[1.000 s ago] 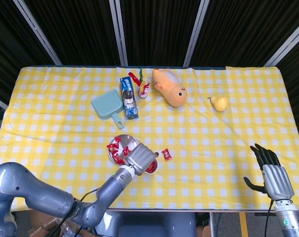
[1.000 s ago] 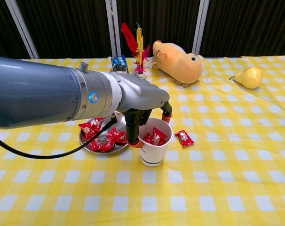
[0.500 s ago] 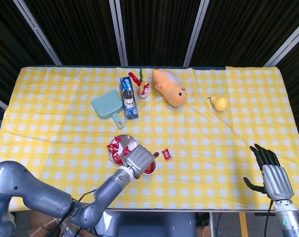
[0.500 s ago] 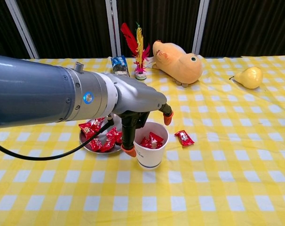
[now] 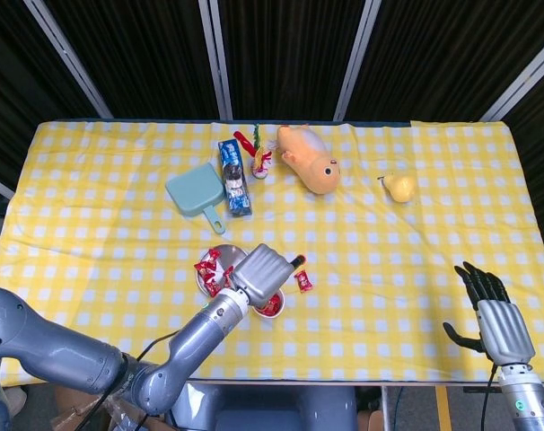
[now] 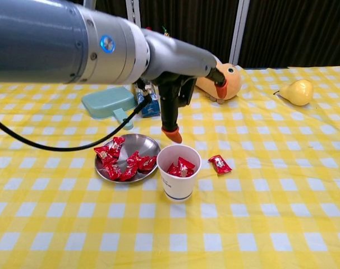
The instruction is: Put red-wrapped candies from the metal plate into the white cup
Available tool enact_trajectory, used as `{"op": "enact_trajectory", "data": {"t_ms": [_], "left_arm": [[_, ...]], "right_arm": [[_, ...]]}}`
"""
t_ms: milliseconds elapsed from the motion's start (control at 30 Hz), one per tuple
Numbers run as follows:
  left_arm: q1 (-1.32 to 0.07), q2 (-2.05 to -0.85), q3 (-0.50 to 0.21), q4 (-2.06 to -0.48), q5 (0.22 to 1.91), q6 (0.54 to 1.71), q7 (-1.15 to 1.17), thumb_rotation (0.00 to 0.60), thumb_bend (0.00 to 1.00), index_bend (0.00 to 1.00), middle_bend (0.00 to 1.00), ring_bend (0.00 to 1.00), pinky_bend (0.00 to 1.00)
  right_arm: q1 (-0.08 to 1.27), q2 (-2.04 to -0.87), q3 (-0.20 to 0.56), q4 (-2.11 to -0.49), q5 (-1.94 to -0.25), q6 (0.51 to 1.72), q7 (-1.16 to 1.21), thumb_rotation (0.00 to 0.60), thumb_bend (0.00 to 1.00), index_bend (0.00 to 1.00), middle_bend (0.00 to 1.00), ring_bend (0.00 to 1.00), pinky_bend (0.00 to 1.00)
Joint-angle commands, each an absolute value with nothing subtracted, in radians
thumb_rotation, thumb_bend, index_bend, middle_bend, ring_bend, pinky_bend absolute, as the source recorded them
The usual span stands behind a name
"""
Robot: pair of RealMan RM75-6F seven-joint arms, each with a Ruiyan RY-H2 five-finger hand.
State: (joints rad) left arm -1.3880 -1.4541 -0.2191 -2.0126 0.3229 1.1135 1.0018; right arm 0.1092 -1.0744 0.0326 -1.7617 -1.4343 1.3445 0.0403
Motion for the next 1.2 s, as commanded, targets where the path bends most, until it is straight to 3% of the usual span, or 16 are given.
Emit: {"op": "enact_trajectory", "data": {"t_ms": [33,200,367,700,1200], "left_arm": [[-1.400,-1.451,-0.214,-1.992,0.341,1.133,1.017,0.600,0.19,0.16,0.92,0.96,1.00],[-1.414,-1.494,-0.140,-1.879,0.484,1.164,1.085,0.600,0.19,0.18,0.93,0.96,1.00],[-1.414,-1.571,-0.083,-1.705,0.604,1.111,1.081,0.600,0.19,0.25,0.93,0.96,1.00],[-1.420,-1.716,-0.072,-1.464,0.651,0.955,1.018,0.600,0.20,0.31,0.93,0.96,1.00],[-1.473,-1.826,-0.112,-1.246,0.594,0.754,0.961,0.600,0.25,0.36,0.93,0.96,1.00]], "right_arm": [[0.109,-1.074,0.032,-1.761,-1.434,1.344,0.041,0.600,0.34,0.00,0.00,0.00,0.00],[0.109,-1.073,0.032,-1.760,-1.435,1.344,0.044,0.600,0.34,0.00,0.00,0.00,0.00],[0.113,-1.075,0.034,-1.762,-1.426,1.335,0.040,0.600,0.34,0.00,0.00,0.00,0.00],[0.113,-1.070,0.035,-1.766,-1.419,1.329,0.046,0.600,0.34,0.00,0.00,0.00,0.00],[0.113,-1.064,0.034,-1.770,-1.420,1.325,0.066,0.600,0.34,0.00,0.00,0.00,0.00]]}}
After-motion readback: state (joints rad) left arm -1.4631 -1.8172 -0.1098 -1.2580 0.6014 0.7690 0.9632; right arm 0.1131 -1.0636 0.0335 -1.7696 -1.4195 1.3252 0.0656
